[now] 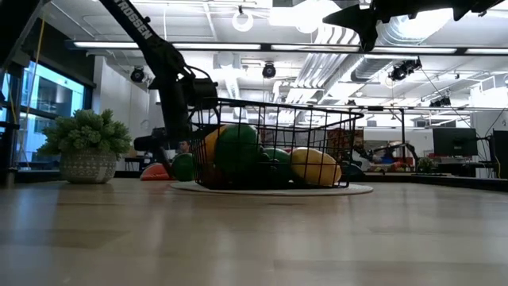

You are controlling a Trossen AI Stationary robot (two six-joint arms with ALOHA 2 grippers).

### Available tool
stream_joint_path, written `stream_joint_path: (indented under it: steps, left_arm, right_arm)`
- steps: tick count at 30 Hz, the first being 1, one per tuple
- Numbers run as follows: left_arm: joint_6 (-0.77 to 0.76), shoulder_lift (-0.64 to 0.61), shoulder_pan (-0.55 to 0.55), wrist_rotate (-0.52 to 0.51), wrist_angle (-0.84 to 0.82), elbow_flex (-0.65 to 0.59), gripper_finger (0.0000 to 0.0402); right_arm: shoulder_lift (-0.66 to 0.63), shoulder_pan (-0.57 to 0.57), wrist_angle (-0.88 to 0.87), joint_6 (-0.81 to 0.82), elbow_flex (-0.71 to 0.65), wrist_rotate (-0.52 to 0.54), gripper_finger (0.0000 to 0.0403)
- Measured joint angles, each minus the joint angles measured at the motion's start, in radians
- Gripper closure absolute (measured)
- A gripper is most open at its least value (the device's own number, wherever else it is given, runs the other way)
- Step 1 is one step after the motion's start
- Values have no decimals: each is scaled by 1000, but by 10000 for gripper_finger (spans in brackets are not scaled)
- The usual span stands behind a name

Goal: Build produce basket
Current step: Put the green lime into the black wire basket

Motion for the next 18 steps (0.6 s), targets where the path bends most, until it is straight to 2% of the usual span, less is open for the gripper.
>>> stream_joint_path:
  steps: [4, 10, 18]
  left_arm:
    - [21, 0, 5, -6, 10, 0, 116]
    - [69, -5, 9, -4, 29, 0, 119]
    - [244, -132, 88, -7, 55, 67, 120]
  right_arm:
    - [0, 0, 0, 0, 0, 0, 206]
    - [0, 0, 0, 0, 0, 0, 206]
    - [0, 0, 0, 0, 0, 0, 206]
